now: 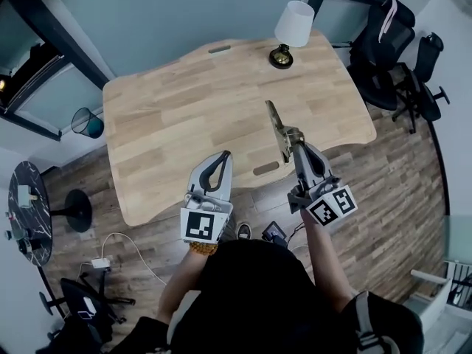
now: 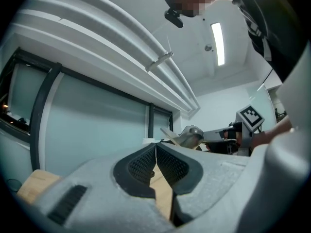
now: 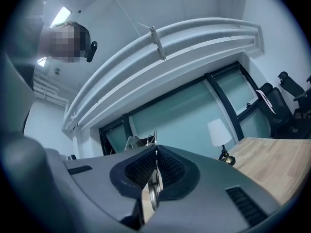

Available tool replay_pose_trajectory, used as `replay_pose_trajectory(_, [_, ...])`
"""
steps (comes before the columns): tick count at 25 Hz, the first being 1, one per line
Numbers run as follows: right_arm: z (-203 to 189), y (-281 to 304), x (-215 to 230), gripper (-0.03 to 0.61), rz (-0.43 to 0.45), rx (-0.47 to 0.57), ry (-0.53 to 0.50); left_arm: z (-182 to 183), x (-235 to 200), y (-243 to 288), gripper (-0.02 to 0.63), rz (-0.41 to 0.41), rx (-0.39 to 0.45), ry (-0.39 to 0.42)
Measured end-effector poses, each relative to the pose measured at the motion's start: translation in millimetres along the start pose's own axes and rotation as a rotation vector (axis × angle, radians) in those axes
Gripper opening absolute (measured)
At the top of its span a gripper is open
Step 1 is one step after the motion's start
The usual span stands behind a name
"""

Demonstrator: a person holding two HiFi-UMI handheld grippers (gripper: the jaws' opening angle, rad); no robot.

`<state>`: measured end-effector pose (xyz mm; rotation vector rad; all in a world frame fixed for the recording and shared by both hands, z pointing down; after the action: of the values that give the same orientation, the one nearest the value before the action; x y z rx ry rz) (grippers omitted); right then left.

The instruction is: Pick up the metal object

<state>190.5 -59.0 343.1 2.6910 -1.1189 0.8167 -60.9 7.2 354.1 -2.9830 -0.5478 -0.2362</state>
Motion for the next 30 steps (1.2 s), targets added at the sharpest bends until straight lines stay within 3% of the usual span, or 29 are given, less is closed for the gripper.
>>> replay_pose_trajectory(9, [-0.8,64.7,18.3,0.006,-0.079,-0.043,-0.058,-27.7,-69.0,23.3,0.018,0.001,0.007,-0.02])
replay_pose_trajectory(13, [-2.4,77.6,22.3,0.005,-0.116,-0.078,-0.113,-37.6,-84.6,27.2,0.018,-0.043,-0.02,-0.01])
replay_pose_trajectory(19, [0.0,78.1,46.9,0.005,-0.2,-0.081,-0.135,-41.7,-96.0,43.0,0.018,-0.082,0.006,0.02])
replay_pose_trajectory(30, [-26.9,84.7,87.9,0.005,-0.221,-0.165,-0.154,-65.2,-87.0,75.1,0.018,-0.132,-0.044,0.038])
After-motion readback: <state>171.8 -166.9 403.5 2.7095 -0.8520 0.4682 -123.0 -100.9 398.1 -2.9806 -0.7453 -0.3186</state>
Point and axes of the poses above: the fingertips, and each gripper's own axes: y forward along the fingers, x to its right, z out of its top, the point moved 9 cm from there along -y, backward along the fingers, and after that the axes turned 12 degrees about y, right-handed, at the moved point
